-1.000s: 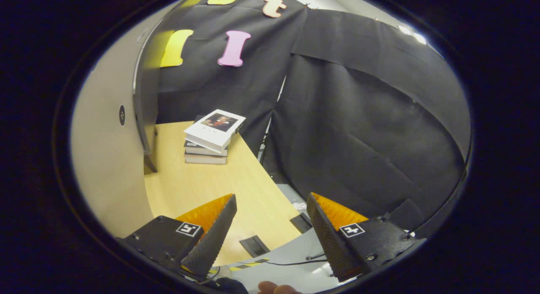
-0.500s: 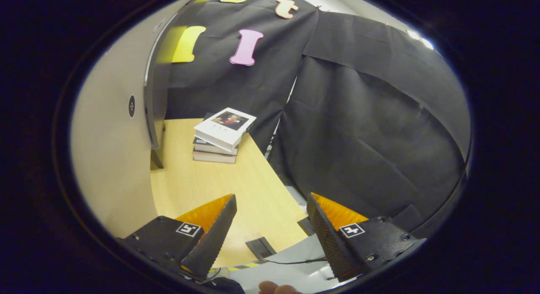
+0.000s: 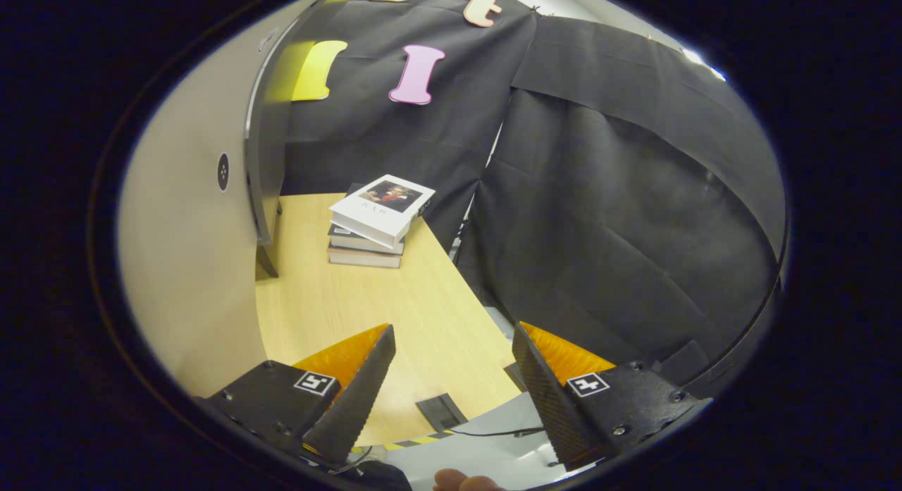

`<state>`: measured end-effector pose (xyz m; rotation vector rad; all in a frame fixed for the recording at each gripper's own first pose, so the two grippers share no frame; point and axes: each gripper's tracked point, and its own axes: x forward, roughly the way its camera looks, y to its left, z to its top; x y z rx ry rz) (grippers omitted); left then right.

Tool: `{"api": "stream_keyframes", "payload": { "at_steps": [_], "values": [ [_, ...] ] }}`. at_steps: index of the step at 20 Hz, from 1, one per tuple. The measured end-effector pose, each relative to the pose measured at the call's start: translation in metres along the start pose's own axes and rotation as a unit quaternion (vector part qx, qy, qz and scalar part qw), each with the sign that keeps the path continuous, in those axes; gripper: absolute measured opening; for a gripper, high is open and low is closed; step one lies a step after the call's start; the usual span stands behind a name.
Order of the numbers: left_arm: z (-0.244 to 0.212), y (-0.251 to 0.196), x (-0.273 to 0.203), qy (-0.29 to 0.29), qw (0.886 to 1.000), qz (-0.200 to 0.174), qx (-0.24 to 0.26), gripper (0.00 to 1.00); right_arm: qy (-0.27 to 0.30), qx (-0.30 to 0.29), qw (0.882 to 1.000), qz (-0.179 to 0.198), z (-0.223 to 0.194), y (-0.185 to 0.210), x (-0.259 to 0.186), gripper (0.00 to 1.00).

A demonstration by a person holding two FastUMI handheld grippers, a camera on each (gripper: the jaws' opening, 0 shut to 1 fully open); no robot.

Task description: Open the cabinet door with the right hand, grasp the bottle in the cabinet with the left hand and place it on the coaster, then close the cabinet door with the right hand.

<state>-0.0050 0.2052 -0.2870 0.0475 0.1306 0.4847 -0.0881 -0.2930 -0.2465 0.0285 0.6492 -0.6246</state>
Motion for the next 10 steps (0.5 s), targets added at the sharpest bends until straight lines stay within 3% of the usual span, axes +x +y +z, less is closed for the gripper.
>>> {"api": "stream_keyframes", "payload": {
  "at_steps": [4,5,6,10],
  "values": [
    [0.0,0.001,0.003,-0.005,1.0,-0.006,-0.009,0.66,0.006,0.002,1.0,0.0,-0.003,0.001,0.001,1.0],
    [-0.002,-0.005,0.0,0.0,1.0,-0.018,-0.014,0.76,0.008,0.002,1.0,0.0,-0.003,0.0,0.0,1.0],
    [-0.003,-0.006,-0.001,-0.002,1.0,-0.021,-0.016,0.77,0.008,0.003,1.0,-0.001,-0.003,0.0,0.0,1.0],
    [0.003,0.006,-0.003,-0.023,1.0,-0.002,0.009,0.84,0.011,0.003,1.0,0.002,-0.006,0.001,0.0,1.0]
  ]
}}
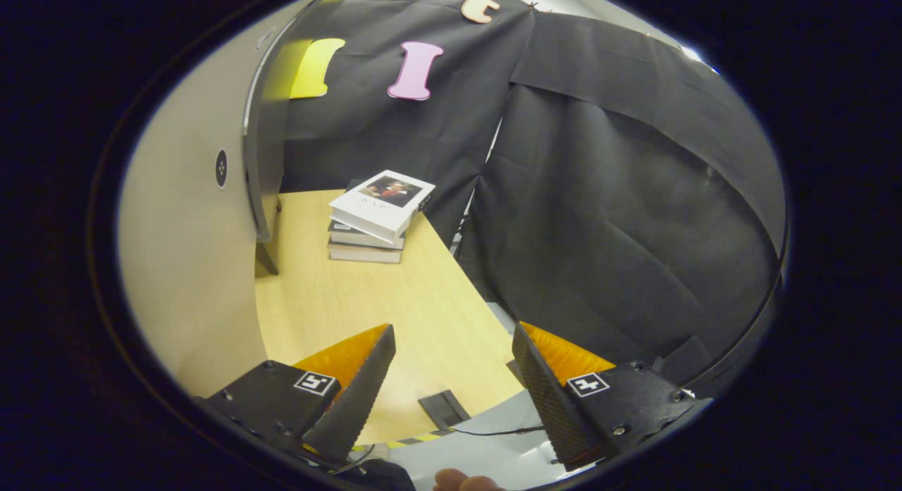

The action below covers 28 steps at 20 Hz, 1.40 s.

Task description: Open the cabinet door with the right hand, grasp the bottle in the cabinet with the left hand and place it on the coaster, then close the cabinet door with the right hand.

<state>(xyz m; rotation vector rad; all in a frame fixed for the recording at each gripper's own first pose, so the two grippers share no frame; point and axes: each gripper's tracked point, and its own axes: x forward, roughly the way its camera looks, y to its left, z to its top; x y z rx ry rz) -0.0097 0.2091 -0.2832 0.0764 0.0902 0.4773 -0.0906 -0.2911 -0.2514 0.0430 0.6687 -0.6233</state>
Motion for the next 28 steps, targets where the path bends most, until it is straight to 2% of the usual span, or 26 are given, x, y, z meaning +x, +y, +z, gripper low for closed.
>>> {"api": "stream_keyframes", "payload": {
  "at_steps": [3,4,5,6,8,11,15,16,17,20,24,26,28],
  "values": [
    [0.007,-0.003,-0.004,-0.015,1.0,-0.011,-0.01,0.88,0.003,-0.003,1.0,0.001,-0.004,0.0,0.0,1.0],
    [0.013,-0.003,-0.008,-0.024,0.999,-0.014,-0.019,0.82,0.004,-0.005,1.0,0.001,-0.005,0.0,0.0,1.0],
    [0.019,0.0,-0.009,-0.037,0.999,-0.011,-0.023,0.93,0.001,-0.008,1.0,0.002,-0.005,0.0,-0.001,1.0],
    [0.026,0.002,-0.011,-0.049,0.998,-0.012,-0.026,0.96,-0.004,-0.011,1.0,0.003,-0.004,0.0,0.0,1.0],
    [0.041,0.0,-0.016,-0.071,0.997,-0.019,-0.023,0.96,-0.011,-0.014,1.0,0.004,-0.004,0.0,-0.002,1.0],
    [0.072,0.008,-0.022,-0.106,0.994,-0.01,-0.022,0.96,-0.013,-0.007,1.0,0.005,-0.014,-0.001,-0.002,1.0],
    [0.133,0.019,-0.034,-0.138,0.99,0.0,-0.005,0.96,-0.029,0.017,0.999,0.017,-0.013,-0.003,-0.004,1.0],
    [0.153,0.021,-0.039,-0.147,0.989,0.002,0.0,1.0,-0.035,0.028,0.999,0.024,-0.01,-0.001,-0.005,1.0],
    [0.174,0.022,-0.044,-0.155,0.988,0.001,0.002,0.96,-0.041,0.039,0.998,0.034,-0.009,0.002,-0.005,1.0],
    [0.232,0.014,-0.058,-0.168,0.986,-0.005,0.001,0.96,-0.046,0.079,0.994,0.058,-0.008,0.005,-0.01,1.0],
    [0.292,-0.018,-0.074,-0.158,0.987,-0.039,-0.003,0.96,-0.063,0.104,0.989,0.082,0.028,-0.003,-0.023,1.0],
    [0.306,-0.044,-0.083,-0.14,0.987,-0.079,-0.013,0.96,-0.1,0.133,0.977,0.13,0.074,-0.001,-0.036,1.0],
    [0.324,-0.071,-0.097,-0.132,0.984,-0.122,-0.019,1.0,-0.12,0.156,0.958,0.209,0.118,0.007,-0.061,1.0]
  ]
}}
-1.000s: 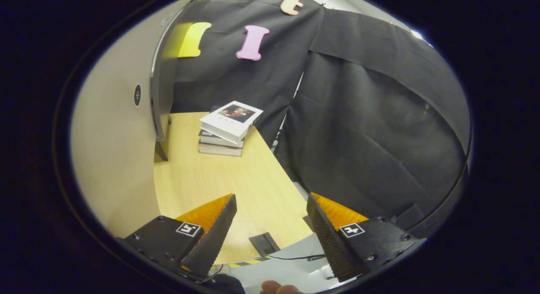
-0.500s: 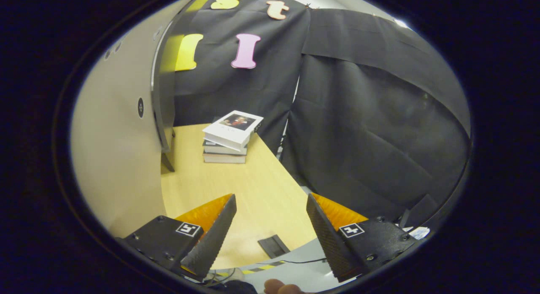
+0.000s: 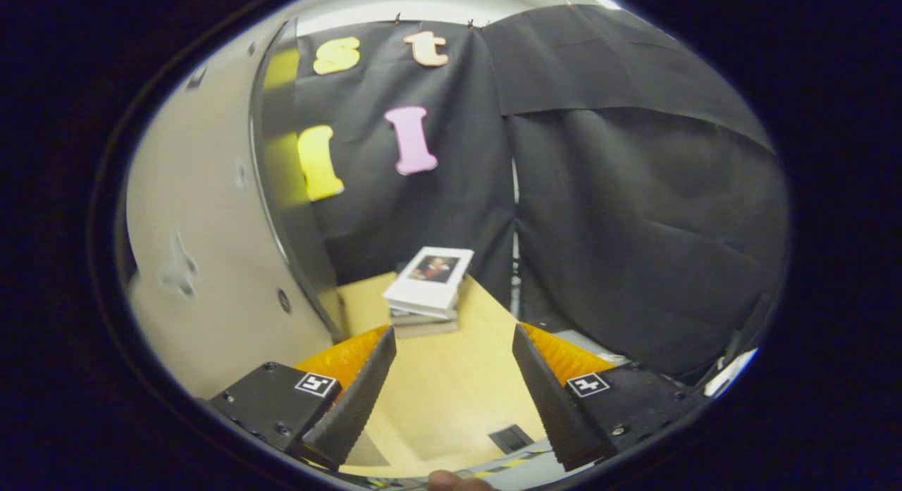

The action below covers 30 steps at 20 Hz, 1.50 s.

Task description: Open the cabinet door with the right hand, grasp the bottle in the cabinet with the left hand and place it on the coaster, then close the cabinet door with the right hand.

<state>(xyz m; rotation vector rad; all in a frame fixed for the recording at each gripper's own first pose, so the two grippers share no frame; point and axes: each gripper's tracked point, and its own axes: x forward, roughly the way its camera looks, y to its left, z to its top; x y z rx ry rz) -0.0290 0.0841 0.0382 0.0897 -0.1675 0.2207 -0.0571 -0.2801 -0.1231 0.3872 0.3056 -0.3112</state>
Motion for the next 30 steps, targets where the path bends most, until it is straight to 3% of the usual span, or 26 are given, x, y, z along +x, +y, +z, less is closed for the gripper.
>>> {"api": "stream_keyframes", "payload": {
  "at_steps": [2,4,6,7,9,10,14,17,19,20,23,25,28,30],
  "values": [
    [0.029,-0.018,-0.006,-0.016,1.0,-0.02,-0.009,0.96,-0.001,0.025,0.997,0.07,0.033,0.017,-0.009,1.0],
    [0.035,-0.036,-0.018,-0.002,0.999,-0.034,-0.032,0.96,-0.039,0.031,0.991,0.121,0.079,0.027,-0.028,0.99],
    [0.032,-0.047,-0.024,0.017,0.999,-0.038,-0.035,0.96,-0.065,-0.007,0.981,0.183,0.105,0.048,-0.047,1.0],
    [0.031,-0.048,-0.026,0.019,0.999,-0.033,-0.026,0.96,-0.072,-0.035,0.977,0.197,0.11,0.052,-0.051,1.0],
    [0.031,-0.058,-0.026,0.017,0.999,-0.034,0.0,0.96,-0.097,-0.086,0.976,0.175,0.117,0.041,-0.055,1.0],
    [0.031,-0.066,-0.025,0.017,0.999,-0.037,0.002,0.96,-0.103,-0.104,0.972,0.184,0.121,0.042,-0.062,1.0],
    [0.008,-0.091,-0.023,0.063,0.997,-0.036,-0.024,1.0,-0.05,-0.165,0.941,0.289,0.089,0.05,-0.098,0.99],
    [0.006,-0.096,-0.028,0.08,0.996,-0.029,-0.01,0.96,-0.014,-0.218,0.914,0.341,0.072,0.057,-0.128,0.98],
    [0.006,-0.104,-0.031,0.08,0.996,-0.039,-0.004,0.96,-0.007,-0.23,0.91,0.346,0.075,0.054,-0.13,0.99],
    [0.005,-0.108,-0.032,0.079,0.996,-0.046,-0.006,0.96,-0.009,-0.22,0.911,0.35,0.075,0.058,-0.136,0.94],
    [0.001,-0.116,-0.026,0.077,0.995,-0.067,-0.011,0.96,-0.01,-0.195,0.915,0.353,0.075,0.064,-0.144,0.98],
    [0.0,-0.108,-0.02,0.074,0.995,-0.06,-0.011,0.96,-0.003,-0.193,0.914,0.356,0.072,0.073,-0.146,0.98],
    [-0.005,-0.106,-0.013,0.075,0.994,-0.068,-0.033,0.96,0.009,-0.2,0.903,0.38,0.06,0.098,-0.152,0.93],
    [-0.01,-0.087,-0.01,0.082,0.995,-0.048,-0.027,0.96,0.008,-0.206,0.899,0.387,0.058,0.114,-0.151,0.98]
  ]
}}
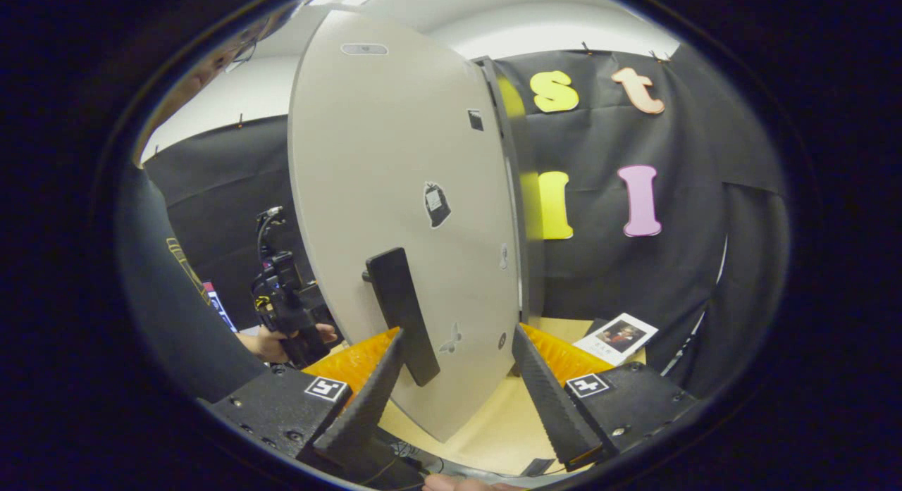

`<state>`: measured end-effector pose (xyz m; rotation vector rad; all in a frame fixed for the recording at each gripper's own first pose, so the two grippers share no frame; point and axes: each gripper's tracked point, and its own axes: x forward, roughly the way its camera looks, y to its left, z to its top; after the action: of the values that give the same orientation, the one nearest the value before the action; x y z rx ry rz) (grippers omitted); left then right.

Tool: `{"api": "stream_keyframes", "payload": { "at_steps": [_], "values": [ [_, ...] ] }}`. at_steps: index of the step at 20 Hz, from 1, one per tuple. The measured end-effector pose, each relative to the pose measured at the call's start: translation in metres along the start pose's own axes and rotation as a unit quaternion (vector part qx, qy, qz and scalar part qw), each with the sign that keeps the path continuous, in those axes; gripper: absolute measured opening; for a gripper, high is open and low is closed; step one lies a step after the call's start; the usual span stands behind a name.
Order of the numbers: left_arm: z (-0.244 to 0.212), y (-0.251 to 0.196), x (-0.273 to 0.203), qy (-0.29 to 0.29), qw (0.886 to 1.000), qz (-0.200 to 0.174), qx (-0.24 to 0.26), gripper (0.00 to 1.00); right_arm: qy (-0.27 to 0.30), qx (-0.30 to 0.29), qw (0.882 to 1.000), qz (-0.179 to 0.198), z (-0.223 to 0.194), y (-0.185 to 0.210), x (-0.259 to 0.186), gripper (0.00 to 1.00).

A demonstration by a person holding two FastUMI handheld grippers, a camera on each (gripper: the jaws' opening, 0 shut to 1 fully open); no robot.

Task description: Open the cabinet door with the right hand, grasp the bottle in the cabinet with the left hand and place it on the coaster, then close the cabinet door with the right hand.

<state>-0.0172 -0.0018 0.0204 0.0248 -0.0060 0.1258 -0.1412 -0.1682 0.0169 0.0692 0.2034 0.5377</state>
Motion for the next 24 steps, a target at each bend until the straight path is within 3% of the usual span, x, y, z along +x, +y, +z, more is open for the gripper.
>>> {"api": "stream_keyframes", "payload": {
  "at_steps": [1,2,3,5,6,7,9,11,13,14,17,18,19,20,22,23,24],
  "values": [
    [-0.003,0.003,0.002,0.004,1.0,0.0,-0.005,0.96,-0.004,-0.001,1.0,0.004,0.003,0.003,0.006,0.94],
    [-0.008,0.005,0.002,0.01,1.0,-0.003,-0.011,0.96,-0.004,0.001,1.0,0.015,0.002,0.009,0.013,0.98],
    [-0.012,0.009,0.001,0.016,1.0,-0.004,-0.016,0.96,-0.002,0.008,1.0,0.027,0.001,0.014,0.018,0.94],
    [-0.013,0.023,0.002,0.017,1.0,0.008,-0.018,0.96,0.003,0.011,0.999,0.043,0.001,0.023,0.028,0.98],
    [-0.012,0.031,0.001,0.014,1.0,0.016,-0.019,0.96,0.004,0.008,0.999,0.05,0.003,0.027,0.031,0.93],
    [-0.012,0.036,0.002,0.013,1.0,0.02,-0.02,0.96,0.006,0.007,0.998,0.057,0.003,0.031,0.035,0.98],
    [-0.015,0.043,0.003,0.018,0.999,0.025,-0.024,0.96,0.009,0.008,0.997,0.073,0.004,0.04,0.042,0.98],
    [-0.019,0.046,0.001,0.028,0.999,0.027,-0.033,0.95,0.011,0.01,0.996,0.088,0.002,0.047,0.052,0.93],
    [-0.016,0.052,0.001,0.022,0.999,0.033,-0.037,0.95,0.011,0.009,0.995,0.099,0.001,0.052,0.063,0.93],
    [-0.016,0.055,0.002,0.021,0.998,0.036,-0.037,0.95,0.01,0.009,0.995,0.1,0.002,0.053,0.069,0.98],
    [-0.021,0.063,-0.001,0.024,0.998,0.042,-0.034,0.95,0.012,0.011,0.993,0.113,0.002,0.061,0.077,0.98],
    [-0.021,0.068,-0.002,0.022,0.998,0.047,-0.033,0.95,0.014,0.01,0.993,0.115,0.002,0.063,0.079,0.93],
    [-0.02,0.071,-0.002,0.021,0.998,0.051,-0.034,0.95,0.015,0.006,0.993,0.117,0.002,0.064,0.082,0.98],
    [-0.022,0.074,-0.001,0.022,0.998,0.053,-0.033,0.95,0.015,0.002,0.993,0.12,0.001,0.065,0.084,0.93],
    [-0.024,0.081,-0.003,0.023,0.997,0.061,-0.032,0.95,0.016,0.003,0.991,0.13,0.001,0.068,0.09,1.0],
    [-0.024,0.084,-0.003,0.023,0.997,0.065,-0.031,0.95,0.016,0.007,0.99,0.137,0.001,0.071,0.092,0.93],
    [-0.025,0.087,-0.003,0.022,0.997,0.069,-0.03,0.95,0.016,0.011,0.989,0.144,0.001,0.074,0.093,0.98]
  ]
}}
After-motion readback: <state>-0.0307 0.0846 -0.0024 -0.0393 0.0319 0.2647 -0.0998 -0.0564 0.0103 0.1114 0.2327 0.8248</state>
